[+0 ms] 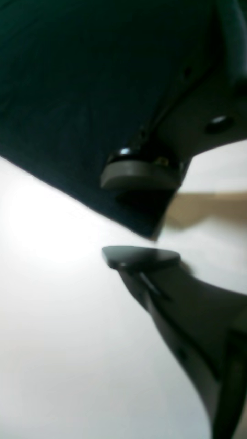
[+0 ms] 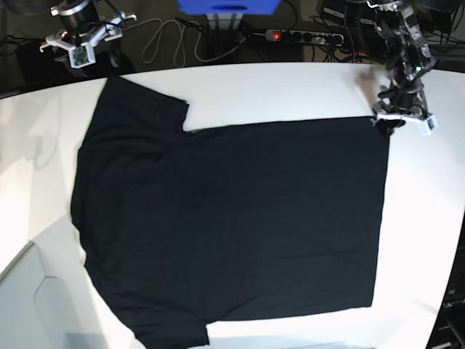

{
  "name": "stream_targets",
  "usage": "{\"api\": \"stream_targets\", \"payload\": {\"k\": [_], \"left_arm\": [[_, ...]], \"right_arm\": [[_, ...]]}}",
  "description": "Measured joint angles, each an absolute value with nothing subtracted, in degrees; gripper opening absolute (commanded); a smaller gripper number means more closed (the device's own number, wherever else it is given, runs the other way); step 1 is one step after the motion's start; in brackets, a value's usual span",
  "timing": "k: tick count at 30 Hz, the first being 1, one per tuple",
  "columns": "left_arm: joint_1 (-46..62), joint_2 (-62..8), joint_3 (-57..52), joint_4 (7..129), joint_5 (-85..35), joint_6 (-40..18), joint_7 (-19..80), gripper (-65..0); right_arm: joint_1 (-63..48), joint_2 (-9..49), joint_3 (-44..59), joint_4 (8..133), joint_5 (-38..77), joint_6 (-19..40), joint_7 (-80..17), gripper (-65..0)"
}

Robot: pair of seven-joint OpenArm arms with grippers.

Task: Fold the T-shirt properly
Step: 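Move both grippers down to the shirt's shoulder corners and grasp them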

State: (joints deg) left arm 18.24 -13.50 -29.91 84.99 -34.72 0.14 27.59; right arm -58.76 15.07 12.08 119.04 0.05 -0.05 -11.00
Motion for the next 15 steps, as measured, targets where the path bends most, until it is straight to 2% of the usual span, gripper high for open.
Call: {"api": "stream_targets", "payload": {"k": [4, 5, 7, 10, 11, 15], "left_arm": [[18.3, -13.3, -28.7, 85.6, -34.1, -0.2, 27.6, -40.0], [18.4, -13.3, -28.7, 85.4, -34.1, -0.3, 27.4, -41.9], [18.5, -13.3, -28.7, 84.9, -34.3, -0.3, 27.1, -49.0], [19.2, -13.3, -28.8, 84.4, -34.7, -0.3, 26.3, -63.1], [19.4, -13.3, -28.8, 84.4, -34.9, -0.3, 26.3, -65.0], [19.4, -13.3, -28.9, 84.5, -34.9, -0.4, 26.8, -65.0]], "right_arm": [[-58.3, 15.1, 12.1, 119.0, 0.1, -0.1, -11.0, -27.2], [-58.1, 15.1, 12.1, 119.0, 0.1, -0.1, -11.0, -27.2], [-58.2, 15.1, 12.1, 119.0, 0.1, -0.1, -11.0, -27.2], [-58.1, 15.1, 12.1, 119.0, 0.1, -0.1, -11.0, -27.2], [-58.1, 15.1, 12.1, 119.0, 0.1, -0.1, -11.0, -27.2], [-57.0, 15.0, 12.0, 119.0, 0.0, -0.1, -11.5, -26.8]]}}
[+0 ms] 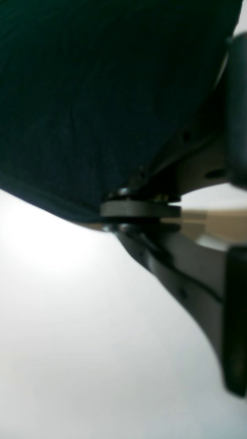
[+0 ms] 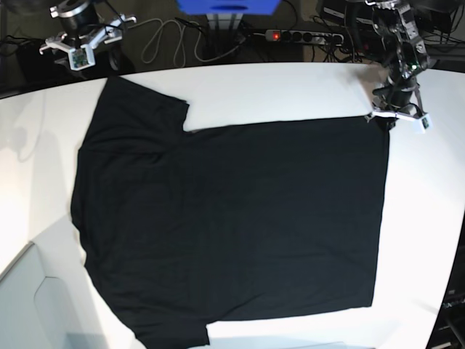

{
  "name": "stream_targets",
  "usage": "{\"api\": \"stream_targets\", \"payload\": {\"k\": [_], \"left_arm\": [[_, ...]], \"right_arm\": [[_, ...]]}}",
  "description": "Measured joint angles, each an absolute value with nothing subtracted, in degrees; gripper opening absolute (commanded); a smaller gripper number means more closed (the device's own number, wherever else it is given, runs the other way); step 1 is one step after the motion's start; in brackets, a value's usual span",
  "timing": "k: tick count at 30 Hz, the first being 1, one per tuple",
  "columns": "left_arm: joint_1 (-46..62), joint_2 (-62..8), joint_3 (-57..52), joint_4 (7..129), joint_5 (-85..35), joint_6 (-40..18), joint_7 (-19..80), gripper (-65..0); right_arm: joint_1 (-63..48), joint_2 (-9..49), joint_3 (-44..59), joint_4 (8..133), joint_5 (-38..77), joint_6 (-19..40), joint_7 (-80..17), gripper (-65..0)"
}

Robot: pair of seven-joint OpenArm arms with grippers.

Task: Fold the T-shirt properly
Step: 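Move both grippers down to the shirt's shoulder corners and grasp them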

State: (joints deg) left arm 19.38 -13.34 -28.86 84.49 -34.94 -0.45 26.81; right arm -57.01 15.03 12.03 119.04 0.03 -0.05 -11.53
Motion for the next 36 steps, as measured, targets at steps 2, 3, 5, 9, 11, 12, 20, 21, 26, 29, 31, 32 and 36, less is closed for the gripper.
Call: {"api": "stream_targets", "payload": {"k": [2, 3, 5, 9, 11, 12, 20, 21, 26, 29, 31, 32, 36], "left_arm": [[19.4, -13.3, -28.9, 84.5, -34.9, -0.4, 26.8, -65.0], [19.4, -13.3, -29.0, 84.5, -34.9, -0.4, 26.8, -65.0], [20.0, -13.4, -29.0, 84.6, -35.0, -0.4, 26.5, -65.0], [21.1, -13.3, -29.0, 85.4, -35.5, -0.7, 26.4, -65.0], [21.2, -13.3, -29.0, 85.8, -35.1, -0.6, 26.8, -65.0], [21.4, -13.3, -29.0, 85.8, -35.1, -0.5, 26.8, -65.0], [21.8, -13.3, -29.0, 86.0, -35.2, -0.7, 26.7, -65.0], [21.8, -13.3, -29.0, 86.0, -35.2, -0.7, 26.7, -65.0], [21.9, -13.3, -29.0, 86.0, -35.4, -0.7, 26.6, -65.0], [21.9, -13.3, -29.0, 86.0, -35.4, -0.7, 26.6, -65.0], [21.9, -13.3, -29.0, 86.0, -35.4, -0.7, 26.6, -65.0], [22.0, -13.3, -29.0, 86.0, -35.4, -0.7, 26.6, -65.0], [22.0, -13.3, -29.0, 86.0, -35.4, -0.7, 26.6, -65.0]], "right_arm": [[-55.8, 15.1, 12.0, 119.0, 0.1, -0.1, -11.9, -26.8], [-55.4, 15.1, 12.0, 119.1, 0.1, -0.1, -13.1, -26.7], [-53.9, 15.0, 11.9, 119.0, 0.1, 0.0, -16.4, -26.6], [-49.6, 14.9, 11.8, 119.0, 0.1, -0.1, -20.8, -26.6], [-48.0, 14.9, 11.8, 119.0, 0.1, 0.0, -23.0, -26.6], [-47.2, 14.9, 11.4, 119.0, 0.0, 0.0, -23.8, -26.6], [-39.8, 14.2, 6.0, 118.1, 0.1, 0.0, -31.2, -26.6], [-38.9, 13.9, 5.7, 117.3, 0.1, 0.0, -32.2, -26.6], [-36.1, 12.7, 6.1, 111.4, 0.0, 0.0, -32.9, -26.6], [-36.0, 12.7, 6.1, 108.2, 0.0, -0.1, -32.8, -26.6], [-35.5, 12.7, 6.1, 106.5, -0.1, -0.1, -32.7, -26.6], [-35.3, 12.7, 6.1, 106.0, 0.1, -0.1, -32.3, -26.6], [-35.1, 12.8, 6.1, 105.5, 0.1, -0.1, -31.7, -26.6]]}}
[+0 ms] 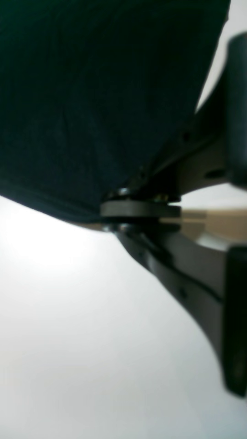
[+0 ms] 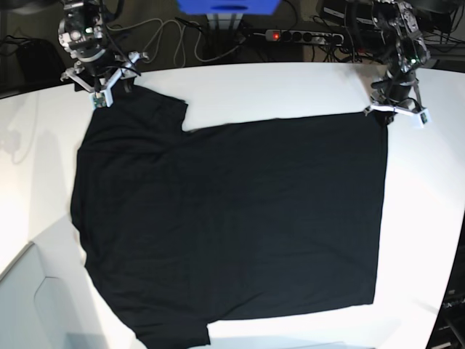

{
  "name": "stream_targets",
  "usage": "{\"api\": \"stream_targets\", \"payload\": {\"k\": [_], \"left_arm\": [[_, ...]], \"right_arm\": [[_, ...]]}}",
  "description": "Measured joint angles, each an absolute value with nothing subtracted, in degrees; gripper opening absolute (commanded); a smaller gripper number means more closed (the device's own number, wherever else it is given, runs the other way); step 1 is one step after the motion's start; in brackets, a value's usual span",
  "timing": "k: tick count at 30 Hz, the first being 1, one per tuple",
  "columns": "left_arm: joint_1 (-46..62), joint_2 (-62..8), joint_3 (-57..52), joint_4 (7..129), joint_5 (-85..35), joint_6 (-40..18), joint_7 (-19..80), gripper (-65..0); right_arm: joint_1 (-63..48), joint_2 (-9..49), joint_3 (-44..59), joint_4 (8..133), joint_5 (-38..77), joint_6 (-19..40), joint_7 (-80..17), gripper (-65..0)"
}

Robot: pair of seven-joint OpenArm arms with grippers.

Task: Fold the T-shirt properly
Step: 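Move both grippers down to the shirt's shoulder corners and grasp them, then lift the shoulder edge with both grippers and pull it toward the hem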

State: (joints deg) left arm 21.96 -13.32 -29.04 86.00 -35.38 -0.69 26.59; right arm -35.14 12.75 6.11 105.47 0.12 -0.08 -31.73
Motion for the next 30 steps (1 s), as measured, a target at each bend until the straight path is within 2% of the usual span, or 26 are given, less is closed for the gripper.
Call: {"api": "stream_targets", "payload": {"k": [5, 7, 11, 15, 22, 30], "left_arm": [[22.0, -13.3, -29.0, 86.0, -35.4, -0.7, 26.6, -65.0], [22.0, -13.3, -29.0, 86.0, -35.4, -0.7, 26.6, -65.0], [22.1, -13.3, -29.0, 86.0, -35.4, -0.7, 26.6, -65.0], [22.1, -13.3, -29.0, 86.0, -35.1, -0.7, 26.6, -65.0], [22.8, -13.3, -29.0, 86.9, -35.0, -0.6, 26.9, -65.0], [26.6, -13.2, -28.9, 92.4, -33.7, 0.0, 29.8, -65.0]], "right_arm": [[-35.1, 12.9, 6.1, 105.5, 0.1, -0.1, -31.7, -27.4], [-35.1, 12.9, 6.1, 105.5, 0.1, -0.1, -31.7, -29.9], [-35.2, 14.7, 5.8, 105.4, 0.3, 0.0, -31.8, -47.5], [-35.3, 14.8, 6.2, 105.4, 0.1, 2.9, -31.7, -64.1], [-36.3, 14.8, 6.2, 106.3, 0.0, 2.9, -32.2, -64.7], [-40.1, 14.6, 8.4, 117.4, 0.1, 3.0, -32.3, -64.7]]}}
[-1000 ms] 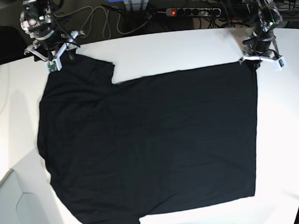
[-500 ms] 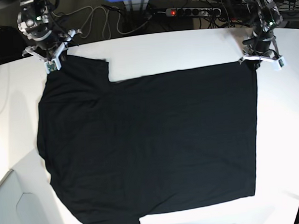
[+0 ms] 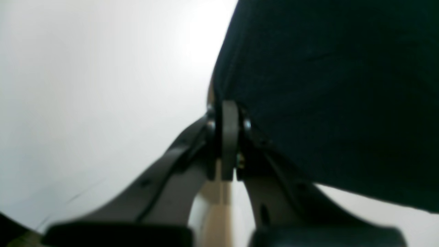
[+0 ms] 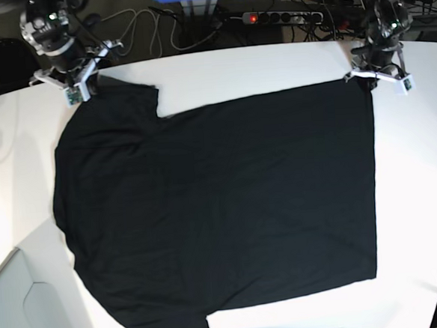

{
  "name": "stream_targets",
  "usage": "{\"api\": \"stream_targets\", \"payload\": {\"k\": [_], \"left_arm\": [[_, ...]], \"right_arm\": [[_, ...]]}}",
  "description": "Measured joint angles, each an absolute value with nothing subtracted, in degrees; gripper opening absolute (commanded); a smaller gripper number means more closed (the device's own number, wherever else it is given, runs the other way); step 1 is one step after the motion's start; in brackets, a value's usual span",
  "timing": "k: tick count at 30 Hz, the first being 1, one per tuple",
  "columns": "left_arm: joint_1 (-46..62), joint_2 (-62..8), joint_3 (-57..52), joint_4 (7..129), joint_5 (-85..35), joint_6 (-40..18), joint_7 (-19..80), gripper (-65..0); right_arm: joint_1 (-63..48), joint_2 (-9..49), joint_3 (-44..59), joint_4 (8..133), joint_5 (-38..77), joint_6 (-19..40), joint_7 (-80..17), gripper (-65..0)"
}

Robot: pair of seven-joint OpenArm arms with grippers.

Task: Fold the T-shirt properly
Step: 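Lift the shoulder edge with both grippers and pull it toward the hem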

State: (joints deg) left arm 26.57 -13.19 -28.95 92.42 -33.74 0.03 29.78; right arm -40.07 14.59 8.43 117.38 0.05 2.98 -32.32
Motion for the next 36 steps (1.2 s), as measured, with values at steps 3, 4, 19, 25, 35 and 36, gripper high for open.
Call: {"api": "stream_targets", "payload": {"k": [3, 4, 19, 25, 35, 36], "left_arm": [[27.0, -13.2, -28.9, 94.2, -33.7, 0.0, 29.8, -65.0], [27.4, -13.3, -28.9, 94.4, -33.8, 0.0, 29.6, -65.0], [28.1, -13.2, -33.6, 97.0, -34.0, 0.0, 30.3, -65.0], [28.1, -13.2, -33.6, 97.0, -33.9, -0.1, 30.3, -65.0], [23.7, -13.3, -33.5, 97.0, -33.7, 0.0, 30.2, -65.0], [23.2, -13.3, -33.5, 97.0, -33.7, -0.1, 30.3, -65.0]], "right_arm": [[-41.5, 14.6, 11.1, 119.1, 0.0, 3.0, -32.6, -64.7], [-41.7, 14.6, 11.5, 119.1, 0.1, 3.0, -32.6, -64.7], [-48.4, 13.3, 15.0, 119.3, 0.1, 3.2, -19.5, -64.7], [-48.6, 12.3, 14.9, 119.4, 0.1, 3.2, -17.9, -64.7], [-39.7, 12.2, 14.7, 119.3, 0.0, 3.6, -18.3, -64.7], [-38.6, 12.2, 14.7, 119.3, 0.0, 3.6, -18.5, -64.7]]}}
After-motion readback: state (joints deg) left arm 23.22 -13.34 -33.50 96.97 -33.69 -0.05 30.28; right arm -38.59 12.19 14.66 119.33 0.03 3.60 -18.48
